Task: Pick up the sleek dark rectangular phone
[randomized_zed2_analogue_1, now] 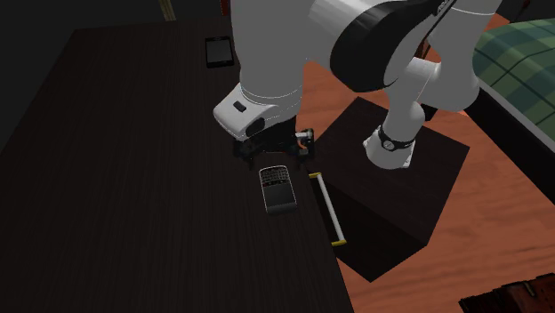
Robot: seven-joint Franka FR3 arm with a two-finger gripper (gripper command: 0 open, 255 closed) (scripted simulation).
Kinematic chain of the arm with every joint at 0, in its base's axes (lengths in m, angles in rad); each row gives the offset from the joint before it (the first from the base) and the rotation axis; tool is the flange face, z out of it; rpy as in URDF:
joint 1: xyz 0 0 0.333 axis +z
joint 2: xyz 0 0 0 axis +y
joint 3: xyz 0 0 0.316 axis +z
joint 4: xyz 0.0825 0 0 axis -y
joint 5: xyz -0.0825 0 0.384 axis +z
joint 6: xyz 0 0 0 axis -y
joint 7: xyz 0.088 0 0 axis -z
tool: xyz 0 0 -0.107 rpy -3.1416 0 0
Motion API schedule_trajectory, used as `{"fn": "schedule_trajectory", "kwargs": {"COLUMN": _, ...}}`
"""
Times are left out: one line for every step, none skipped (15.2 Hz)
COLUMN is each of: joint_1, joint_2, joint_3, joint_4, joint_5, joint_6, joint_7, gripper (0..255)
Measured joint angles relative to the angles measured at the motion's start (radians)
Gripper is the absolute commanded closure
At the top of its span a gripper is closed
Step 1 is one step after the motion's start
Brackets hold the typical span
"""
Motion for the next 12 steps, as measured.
{"fn": "schedule_trajectory", "kwargs": {"joint_1": 0.000, "joint_2": 0.004, "joint_3": -0.001, "joint_4": -0.008, "joint_5": 0.001, "joint_6": 0.011, "joint_7": -0.003, "gripper": 0}}
{"fn": "schedule_trajectory", "kwargs": {"joint_1": 0.001, "joint_2": 0.009, "joint_3": -0.001, "joint_4": -0.017, "joint_5": 0.003, "joint_6": 0.025, "joint_7": -0.004, "gripper": 0}}
{"fn": "schedule_trajectory", "kwargs": {"joint_1": 0.000, "joint_2": 0.011, "joint_3": -0.002, "joint_4": -0.029, "joint_5": 0.003, "joint_6": 0.038, "joint_7": -0.005, "gripper": 0}}
{"fn": "schedule_trajectory", "kwargs": {"joint_1": 0.000, "joint_2": 0.012, "joint_3": -0.002, "joint_4": -0.040, "joint_5": 0.004, "joint_6": 0.051, "joint_7": -0.005, "gripper": 0}}
{"fn": "schedule_trajectory", "kwargs": {"joint_1": 0.000, "joint_2": 0.017, "joint_3": -0.002, "joint_4": -0.045, "joint_5": 0.005, "joint_6": 0.060, "joint_7": -0.007, "gripper": 0}}
{"fn": "schedule_trajectory", "kwargs": {"joint_1": 0.000, "joint_2": 0.017, "joint_3": -0.003, "joint_4": -0.052, "joint_5": 0.005, "joint_6": 0.067, "joint_7": -0.008, "gripper": 255}}
{"fn": "schedule_trajectory", "kwargs": {"joint_1": -0.001, "joint_2": 0.017, "joint_3": -0.004, "joint_4": -0.055, "joint_5": 0.005, "joint_6": 0.071, "joint_7": -0.009, "gripper": 255}}
{"fn": "schedule_trajectory", "kwargs": {"joint_1": -0.001, "joint_2": 0.017, "joint_3": -0.004, "joint_4": -0.057, "joint_5": 0.005, "joint_6": 0.073, "joint_7": -0.010, "gripper": 255}}
{"fn": "schedule_trajectory", "kwargs": {"joint_1": -0.001, "joint_2": 0.017, "joint_3": -0.005, "joint_4": -0.057, "joint_5": 0.005, "joint_6": 0.074, "joint_7": -0.011, "gripper": 255}}
{"fn": "schedule_trajectory", "kwargs": {"joint_1": -0.002, "joint_2": 0.017, "joint_3": -0.005, "joint_4": -0.057, "joint_5": 0.005, "joint_6": 0.075, "joint_7": -0.011, "gripper": 255}}
{"fn": "schedule_trajectory", "kwargs": {"joint_1": -0.002, "joint_2": 0.017, "joint_3": -0.005, "joint_4": -0.057, "joint_5": 0.005, "joint_6": 0.075, "joint_7": -0.011, "gripper": 255}}
{"fn": "schedule_trajectory", "kwargs": {"joint_1": -0.002, "joint_2": 0.017, "joint_3": -0.005, "joint_4": -0.058, "joint_5": 0.005, "joint_6": 0.075, "joint_7": -0.011, "gripper": 255}}
